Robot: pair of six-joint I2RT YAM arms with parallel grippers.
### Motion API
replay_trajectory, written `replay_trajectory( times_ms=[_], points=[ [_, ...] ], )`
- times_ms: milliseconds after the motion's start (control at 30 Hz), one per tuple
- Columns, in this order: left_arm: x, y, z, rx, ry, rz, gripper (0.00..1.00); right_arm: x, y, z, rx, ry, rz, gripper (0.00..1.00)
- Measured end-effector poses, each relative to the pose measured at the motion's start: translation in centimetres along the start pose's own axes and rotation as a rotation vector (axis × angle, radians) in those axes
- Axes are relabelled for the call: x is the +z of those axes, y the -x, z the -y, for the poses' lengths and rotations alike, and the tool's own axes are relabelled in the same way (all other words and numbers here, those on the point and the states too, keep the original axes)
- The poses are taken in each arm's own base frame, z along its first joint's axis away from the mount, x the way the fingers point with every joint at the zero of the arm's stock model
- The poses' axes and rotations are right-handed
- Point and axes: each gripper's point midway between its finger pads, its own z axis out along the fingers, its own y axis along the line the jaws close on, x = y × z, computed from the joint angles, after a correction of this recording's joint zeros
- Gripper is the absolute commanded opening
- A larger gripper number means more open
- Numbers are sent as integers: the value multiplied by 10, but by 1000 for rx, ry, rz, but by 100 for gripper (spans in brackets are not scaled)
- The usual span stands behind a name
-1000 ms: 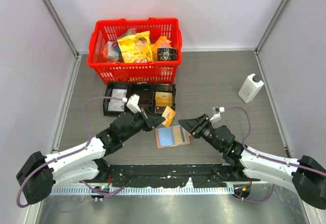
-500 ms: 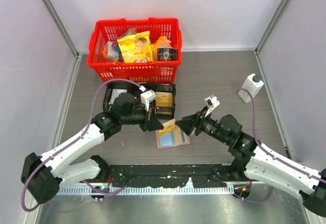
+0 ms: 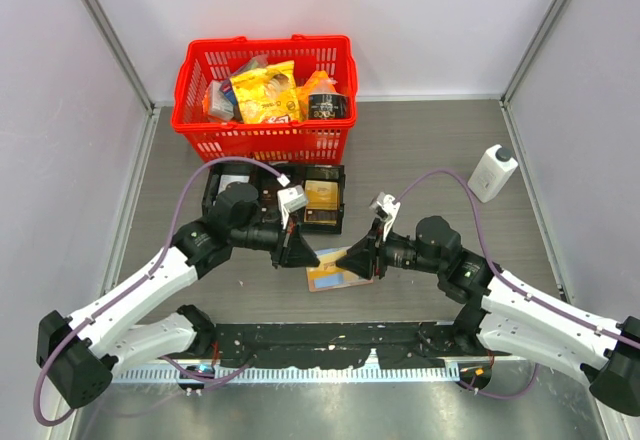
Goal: Take the credit cards out of the card holder
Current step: Place the credit card in the storage box.
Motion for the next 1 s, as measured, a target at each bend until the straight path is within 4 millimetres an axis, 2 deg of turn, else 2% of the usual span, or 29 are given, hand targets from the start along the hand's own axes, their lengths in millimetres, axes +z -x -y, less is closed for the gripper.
replay_trajectory(
  times_ms=[67, 100, 167, 200, 333, 433, 467, 533, 600, 700, 767, 867, 1000],
  points=[
    [0, 0, 1, 3, -8, -2, 0, 0, 0, -3, -2, 20, -4, 13],
    [0, -1, 2, 5, -12, -3, 0, -1, 0, -5, -2, 31, -5, 2],
    [0, -1, 2, 8, -12, -4, 1, -1, -1, -10, -1, 59, -11, 1],
    [-1, -1, 0, 5, -5, -3, 7, -1, 0, -11, 0, 68, -10, 1],
    [-3, 2, -6, 14, 43, 3, 51, 0, 0, -10, 12, 77, -14, 1],
    [-12, 14, -20, 39, 172, 47, 69, 4, 1, -1, 44, 50, -20, 1],
    [-18, 20, -27, 47, 233, 71, 72, 5, 2, 4, 58, 31, -24, 1],
    [-32, 32, -39, 66, 359, 132, 78, 9, 8, 16, 92, -15, -32, 1],
    [-55, 44, -55, 81, 522, 214, 82, 15, 20, 32, 130, -87, -32, 1],
    [-92, 56, -74, 86, 735, 335, 84, 26, 38, 58, 190, -208, -44, 1],
    [-116, 55, -85, 81, 864, 400, 85, 35, 49, 75, 231, -284, -51, 1],
    [-140, 46, -98, 61, 991, 456, 87, 51, 61, 104, 293, -402, -71, 1],
    [-163, 29, -112, 40, 1122, 497, 89, 71, 57, 140, 358, -533, -119, 1]
  ],
)
